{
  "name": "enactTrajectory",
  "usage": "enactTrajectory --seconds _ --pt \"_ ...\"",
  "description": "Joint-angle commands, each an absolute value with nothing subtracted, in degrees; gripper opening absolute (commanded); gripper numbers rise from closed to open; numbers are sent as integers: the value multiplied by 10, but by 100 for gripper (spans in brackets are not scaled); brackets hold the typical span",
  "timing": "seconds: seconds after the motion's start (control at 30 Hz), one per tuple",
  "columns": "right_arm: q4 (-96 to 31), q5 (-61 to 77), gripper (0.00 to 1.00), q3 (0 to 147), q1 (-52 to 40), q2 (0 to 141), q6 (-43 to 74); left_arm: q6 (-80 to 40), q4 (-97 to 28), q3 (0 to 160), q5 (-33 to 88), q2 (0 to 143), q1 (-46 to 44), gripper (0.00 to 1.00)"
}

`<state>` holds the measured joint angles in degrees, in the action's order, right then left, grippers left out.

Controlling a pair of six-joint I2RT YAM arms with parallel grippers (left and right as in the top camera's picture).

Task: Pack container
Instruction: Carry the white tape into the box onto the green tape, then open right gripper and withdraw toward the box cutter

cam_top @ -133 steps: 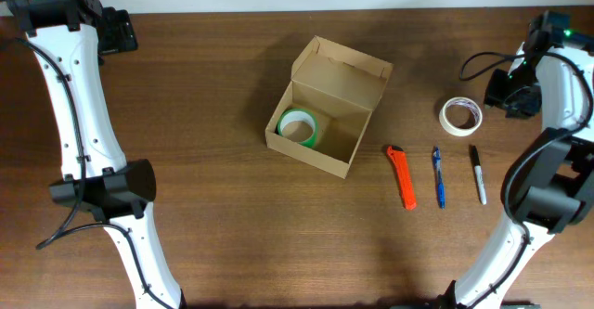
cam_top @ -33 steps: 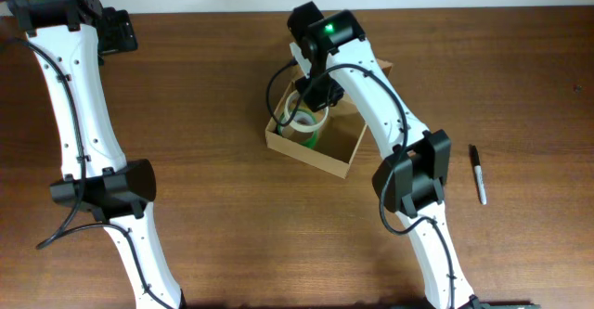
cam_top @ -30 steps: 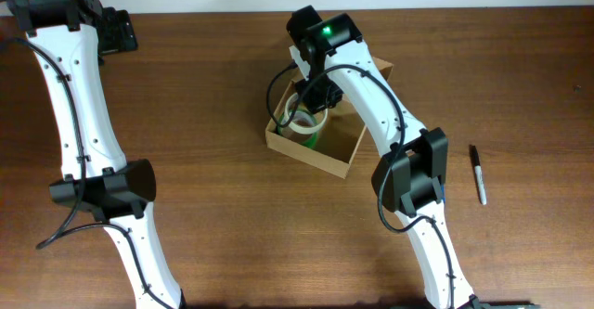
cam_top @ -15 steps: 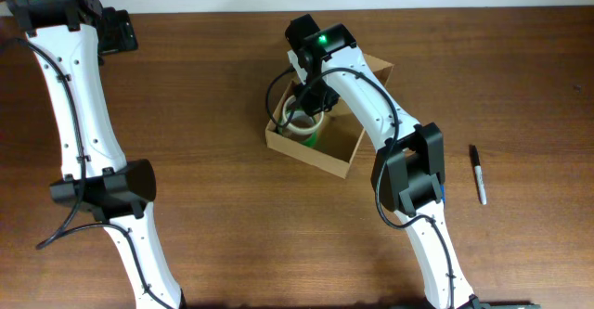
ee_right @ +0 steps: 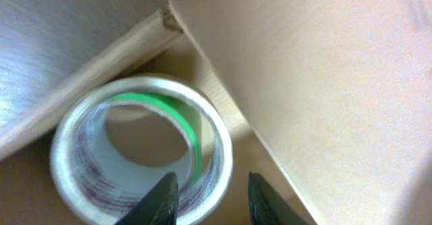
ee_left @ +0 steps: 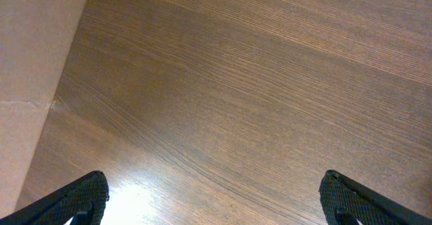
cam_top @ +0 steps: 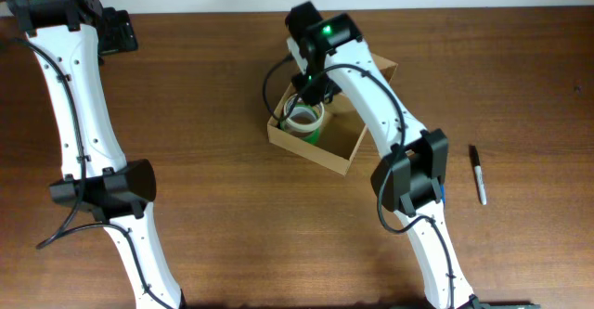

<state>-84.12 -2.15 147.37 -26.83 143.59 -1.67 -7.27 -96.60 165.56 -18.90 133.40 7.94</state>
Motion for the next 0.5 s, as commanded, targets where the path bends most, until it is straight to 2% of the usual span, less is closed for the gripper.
enactTrajectory --seconds 0.0,0.1,0.27,0.37,0.47 --pt "-872 -49 37 1578 -266 1381 -15 -68 -967 1658 -189 1331 81 100" --pt "-896 -73 39 1621 -266 1344 -15 -68 -967 1658 -189 1331 81 100" --pt "-908 -140 40 1604 -256 1244 -15 -68 -967 1658 -189 1331 81 100" --pt "-895 -140 40 1548 -222 1166 -15 -68 -967 1658 -189 1331 81 100" --pt "-859 -140 39 1421 -156 1069 -14 -68 -967 1658 -189 1331 81 100"
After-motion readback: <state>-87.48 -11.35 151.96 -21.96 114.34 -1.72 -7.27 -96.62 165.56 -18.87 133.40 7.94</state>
